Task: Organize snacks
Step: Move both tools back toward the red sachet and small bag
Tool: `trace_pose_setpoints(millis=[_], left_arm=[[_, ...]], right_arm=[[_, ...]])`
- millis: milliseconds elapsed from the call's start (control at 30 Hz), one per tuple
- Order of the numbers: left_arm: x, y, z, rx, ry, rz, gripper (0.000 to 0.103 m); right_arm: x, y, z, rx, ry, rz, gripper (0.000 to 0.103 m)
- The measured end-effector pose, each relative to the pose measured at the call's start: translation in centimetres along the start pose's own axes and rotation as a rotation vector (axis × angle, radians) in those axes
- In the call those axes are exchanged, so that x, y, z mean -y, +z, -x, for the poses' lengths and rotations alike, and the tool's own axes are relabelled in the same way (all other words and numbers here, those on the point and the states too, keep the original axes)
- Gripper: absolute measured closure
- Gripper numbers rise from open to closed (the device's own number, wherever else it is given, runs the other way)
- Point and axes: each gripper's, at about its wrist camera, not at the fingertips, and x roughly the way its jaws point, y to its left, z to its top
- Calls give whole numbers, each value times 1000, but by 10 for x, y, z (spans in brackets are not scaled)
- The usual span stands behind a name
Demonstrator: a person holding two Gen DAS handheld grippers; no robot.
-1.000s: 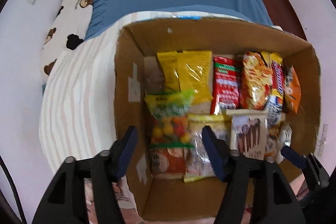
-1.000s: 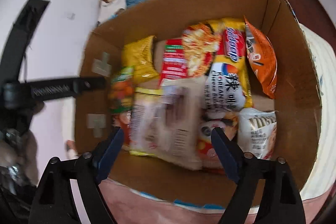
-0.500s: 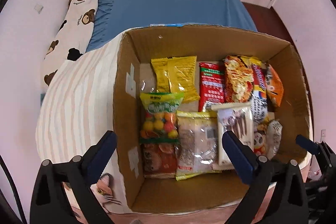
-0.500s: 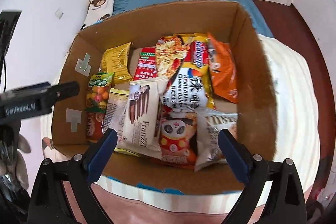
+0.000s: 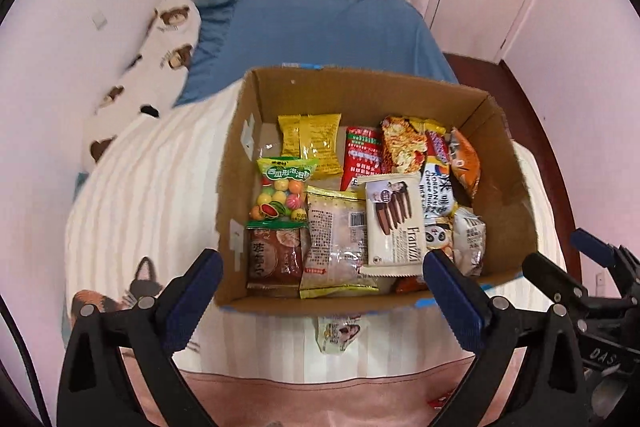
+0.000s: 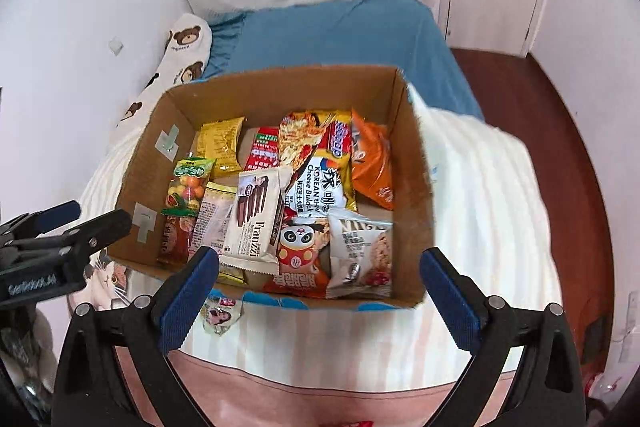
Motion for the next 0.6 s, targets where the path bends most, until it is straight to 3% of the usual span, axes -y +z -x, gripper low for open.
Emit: trace_pose_setpoints(millis=[267, 600], left_arm=[[5, -33, 54, 111, 17, 25, 1], [8, -66, 98, 180, 3, 34, 1]], right_arm=[[-7, -25, 52, 118, -31, 38, 1], [-12, -54, 106, 221, -31, 50, 1]])
